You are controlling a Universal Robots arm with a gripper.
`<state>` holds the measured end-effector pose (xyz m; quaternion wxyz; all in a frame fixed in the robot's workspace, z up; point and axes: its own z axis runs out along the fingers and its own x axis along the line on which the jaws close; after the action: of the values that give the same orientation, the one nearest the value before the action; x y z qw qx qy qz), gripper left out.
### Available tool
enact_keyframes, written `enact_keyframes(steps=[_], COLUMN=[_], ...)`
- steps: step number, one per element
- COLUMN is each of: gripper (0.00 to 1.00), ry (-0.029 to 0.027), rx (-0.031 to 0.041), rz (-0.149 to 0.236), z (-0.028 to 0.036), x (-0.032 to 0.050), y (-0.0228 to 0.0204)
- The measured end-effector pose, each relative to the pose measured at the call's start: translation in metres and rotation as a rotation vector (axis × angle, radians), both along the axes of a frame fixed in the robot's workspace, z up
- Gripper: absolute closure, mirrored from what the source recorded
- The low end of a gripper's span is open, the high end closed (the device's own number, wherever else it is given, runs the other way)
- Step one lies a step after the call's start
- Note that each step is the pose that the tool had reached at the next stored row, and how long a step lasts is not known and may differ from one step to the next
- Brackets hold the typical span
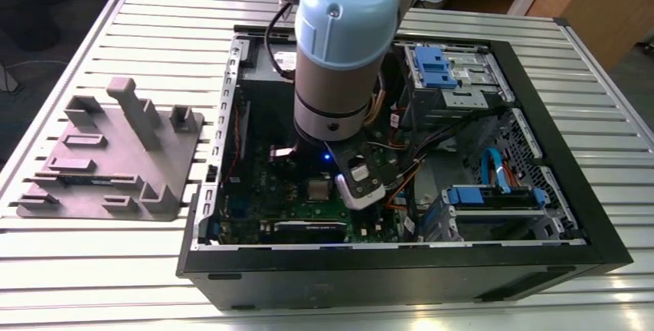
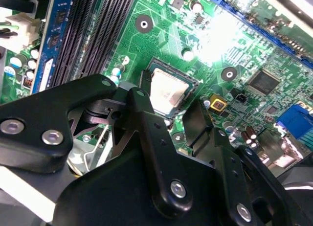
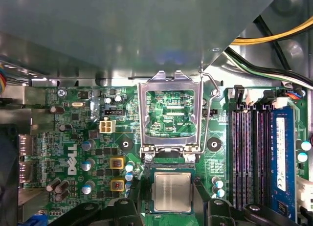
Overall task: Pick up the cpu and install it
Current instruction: 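Place the cpu into insertion slot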
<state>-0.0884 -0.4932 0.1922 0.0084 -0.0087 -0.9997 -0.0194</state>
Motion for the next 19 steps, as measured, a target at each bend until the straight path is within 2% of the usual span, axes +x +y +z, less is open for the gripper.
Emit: enact_keyframes(steps=[19], gripper=[0.47], ry=[-0.0035], rx=[0.0002], rz=[0.0], z=[0.0], x=[-0.0037], y=[0.0])
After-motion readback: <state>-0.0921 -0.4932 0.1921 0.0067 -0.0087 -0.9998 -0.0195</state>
